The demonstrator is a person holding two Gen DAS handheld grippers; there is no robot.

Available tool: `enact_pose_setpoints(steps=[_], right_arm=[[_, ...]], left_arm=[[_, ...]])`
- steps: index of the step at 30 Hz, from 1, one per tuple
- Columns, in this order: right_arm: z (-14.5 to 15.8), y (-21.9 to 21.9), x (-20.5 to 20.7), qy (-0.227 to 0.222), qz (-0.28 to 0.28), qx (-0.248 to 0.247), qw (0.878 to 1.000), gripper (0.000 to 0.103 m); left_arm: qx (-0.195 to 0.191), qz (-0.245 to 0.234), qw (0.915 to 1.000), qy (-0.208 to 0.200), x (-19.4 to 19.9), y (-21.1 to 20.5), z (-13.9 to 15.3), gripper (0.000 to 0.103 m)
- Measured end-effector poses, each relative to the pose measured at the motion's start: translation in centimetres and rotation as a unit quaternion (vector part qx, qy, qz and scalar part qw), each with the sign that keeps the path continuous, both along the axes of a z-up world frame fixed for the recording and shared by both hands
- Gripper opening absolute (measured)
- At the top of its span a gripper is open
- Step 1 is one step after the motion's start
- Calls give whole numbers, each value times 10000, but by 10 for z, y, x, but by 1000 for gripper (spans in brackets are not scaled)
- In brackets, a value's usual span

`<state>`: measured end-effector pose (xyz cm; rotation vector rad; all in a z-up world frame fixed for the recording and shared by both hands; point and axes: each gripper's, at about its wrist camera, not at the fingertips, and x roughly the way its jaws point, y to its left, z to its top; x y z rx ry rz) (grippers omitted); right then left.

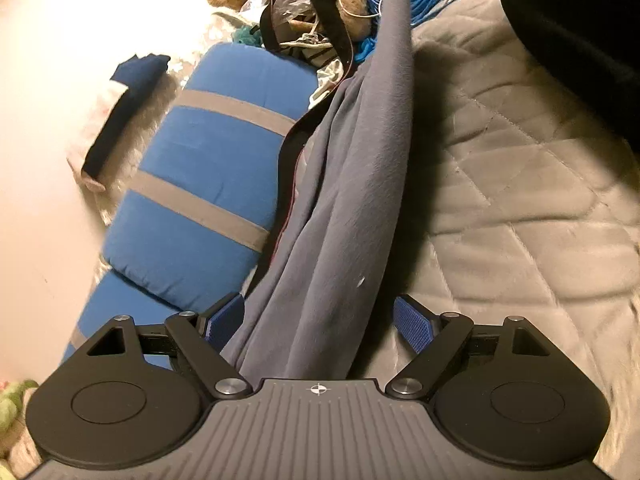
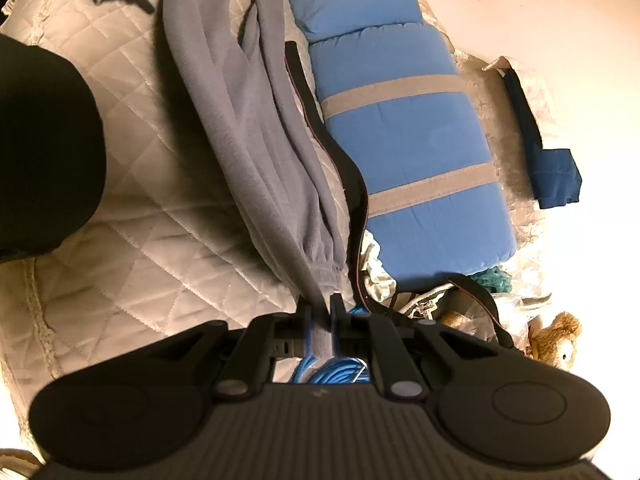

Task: Fold clothes

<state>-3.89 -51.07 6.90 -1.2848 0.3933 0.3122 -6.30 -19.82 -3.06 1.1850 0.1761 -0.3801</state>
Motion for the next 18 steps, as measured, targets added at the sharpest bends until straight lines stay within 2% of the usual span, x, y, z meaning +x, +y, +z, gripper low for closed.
enact_pose_setpoints(steps=[3, 10, 13, 15, 16, 18], right_arm=[[-4, 0, -2, 15, -17, -28, 10000, 9], [-13, -2, -3, 135, -54, -48, 9999, 9], [-19, -3, -6, 185, -83, -41, 9998, 9], [-23, -4, -7, 219, -100, -41, 9997, 9], [-25, -4, -8, 237, -108, -41, 9997, 9], [-27, -4, -10, 270, -122, -37, 9996, 9]], left_arm=[[177, 54, 9973, -709, 1, -14, -7, 82], [413, 211, 9855, -1633, -13, -20, 1, 81], [461, 110, 9844, -1692, -21, -22, 7, 66], [559, 32, 9846, -1656, -24, -24, 7, 48], [609, 5, 9850, -1616, -24, -25, 7, 43], [737, -43, 9861, -1489, -23, -27, 6, 24]])
